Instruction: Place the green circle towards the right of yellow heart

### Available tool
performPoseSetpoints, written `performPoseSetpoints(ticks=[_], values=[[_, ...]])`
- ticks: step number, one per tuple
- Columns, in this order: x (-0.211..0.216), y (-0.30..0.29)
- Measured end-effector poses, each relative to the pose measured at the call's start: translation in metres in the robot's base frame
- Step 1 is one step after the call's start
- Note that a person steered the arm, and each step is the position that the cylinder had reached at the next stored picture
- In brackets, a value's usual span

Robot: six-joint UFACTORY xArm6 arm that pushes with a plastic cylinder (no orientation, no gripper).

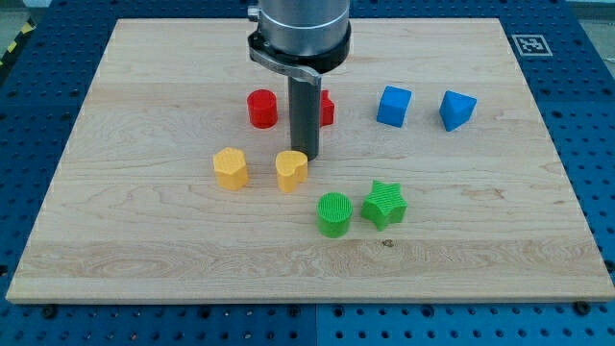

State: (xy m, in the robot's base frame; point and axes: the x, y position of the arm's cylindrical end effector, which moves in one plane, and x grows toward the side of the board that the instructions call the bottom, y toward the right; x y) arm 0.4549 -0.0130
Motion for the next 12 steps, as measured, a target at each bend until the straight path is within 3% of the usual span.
performPoseSetpoints(ticks=[1, 3, 5, 6, 8, 9, 11, 12], values=[[-0.003, 0.005], [-0.001, 0.076], [0.095, 0.153], [0.141, 0.150], [0.127, 0.065], [0.129, 0.060], [0.151, -0.007], [0.147, -0.007]])
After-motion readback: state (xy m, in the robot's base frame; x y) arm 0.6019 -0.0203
